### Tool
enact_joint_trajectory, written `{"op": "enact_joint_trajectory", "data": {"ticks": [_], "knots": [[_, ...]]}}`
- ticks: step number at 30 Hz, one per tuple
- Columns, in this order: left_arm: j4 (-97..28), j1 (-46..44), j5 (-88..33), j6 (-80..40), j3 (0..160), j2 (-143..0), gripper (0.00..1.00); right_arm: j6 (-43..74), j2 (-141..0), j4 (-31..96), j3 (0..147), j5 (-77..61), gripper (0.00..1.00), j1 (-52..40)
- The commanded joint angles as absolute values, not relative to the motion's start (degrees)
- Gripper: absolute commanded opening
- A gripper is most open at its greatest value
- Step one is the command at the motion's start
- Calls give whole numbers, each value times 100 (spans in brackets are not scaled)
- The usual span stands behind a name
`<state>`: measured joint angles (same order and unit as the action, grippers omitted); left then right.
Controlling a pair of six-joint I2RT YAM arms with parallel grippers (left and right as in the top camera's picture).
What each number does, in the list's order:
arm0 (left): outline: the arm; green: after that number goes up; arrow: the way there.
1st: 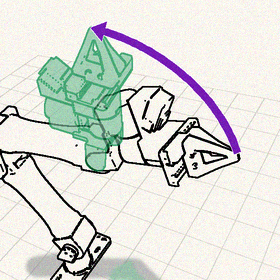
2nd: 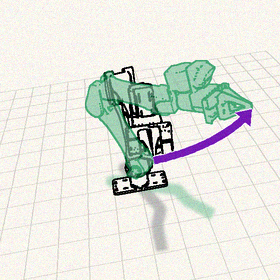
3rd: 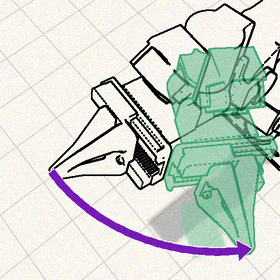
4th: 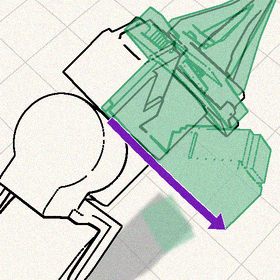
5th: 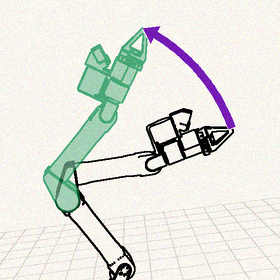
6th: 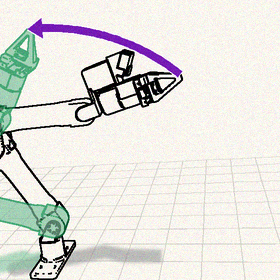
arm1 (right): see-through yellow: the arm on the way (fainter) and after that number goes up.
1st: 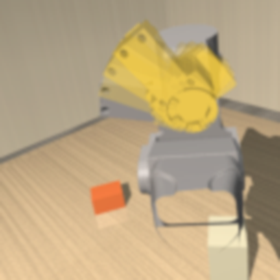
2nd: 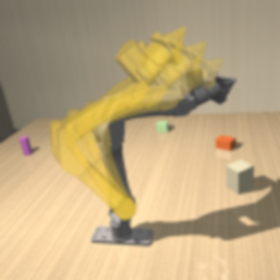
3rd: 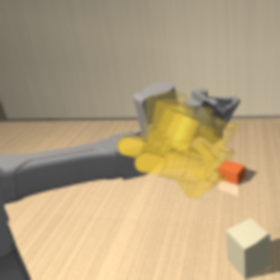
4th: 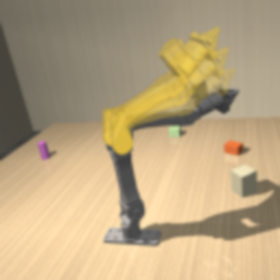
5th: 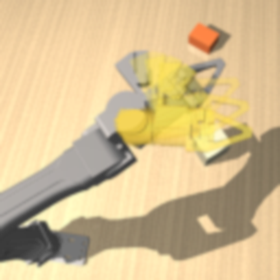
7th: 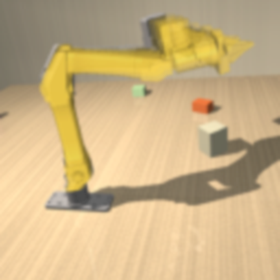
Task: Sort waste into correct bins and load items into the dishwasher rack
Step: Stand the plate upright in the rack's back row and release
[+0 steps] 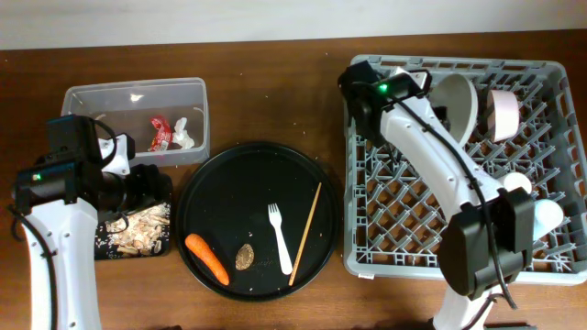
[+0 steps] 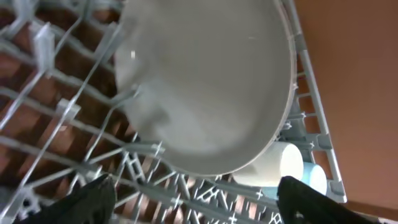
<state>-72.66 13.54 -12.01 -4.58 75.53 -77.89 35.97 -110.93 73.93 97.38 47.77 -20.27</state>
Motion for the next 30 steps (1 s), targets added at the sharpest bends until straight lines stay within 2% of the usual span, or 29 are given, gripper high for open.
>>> {"op": "enact_joint_trajectory", "data": {"ticks": [1, 5, 6, 7, 8, 9, 10, 14, 15, 19, 22, 25, 30], "knots": [[-7253, 1378, -1267, -475, 7502, -7756, 68, 3671, -10798, 7430, 9869, 4340, 87, -2038], [-7251, 1378, -1264, -475, 7502, -7756, 68, 3669, -10263, 7432, 9869, 4215, 85, -1809], [-7253, 1378, -1264, -475, 7502, -7756, 68, 3669, -10125, 7432, 9869, 4198, 75, -1684], [-7253, 1378, -1267, -475, 7502, -7756, 68, 3667, -9970, 7430, 9869, 4121, 51, -1485], [-7253, 1378, -1267, -475, 7502, -7756, 68, 3642, -9848, 7413, 9869, 3959, 34, -1260], [-7251, 1378, -1267, -475, 7502, -7756, 68, 3527, -9745, 7358, 9869, 3673, 21, -982], [-7251, 1378, -1264, -475, 7502, -7756, 68, 3284, -9690, 7273, 9869, 3319, 13, -692], [-7251, 1378, -1267, -475, 7502, -7756, 68, 2158, -9760, 6945, 9867, 1599, 9, 390], [-7251, 1378, -1267, -475, 7502, -7756, 68, 2099, -9797, 6917, 9867, 1358, 5, 642], [-7251, 1378, -1267, -475, 7502, -7756, 68, 2095, -9990, 6740, 9867, 1090, 4, 1321], [-7251, 1378, -1267, -475, 7502, -7756, 68, 1686, -10178, 6608, 9856, 760, 4, 1472], [-7251, 1378, -1264, -475, 7502, -7756, 68, 913, -10455, 6486, 9852, -259, 4, 1452], [-7251, 1378, -1267, -475, 7502, -7756, 68, -1214, -10720, 6685, 9852, -3201, 5, 1389]]}}
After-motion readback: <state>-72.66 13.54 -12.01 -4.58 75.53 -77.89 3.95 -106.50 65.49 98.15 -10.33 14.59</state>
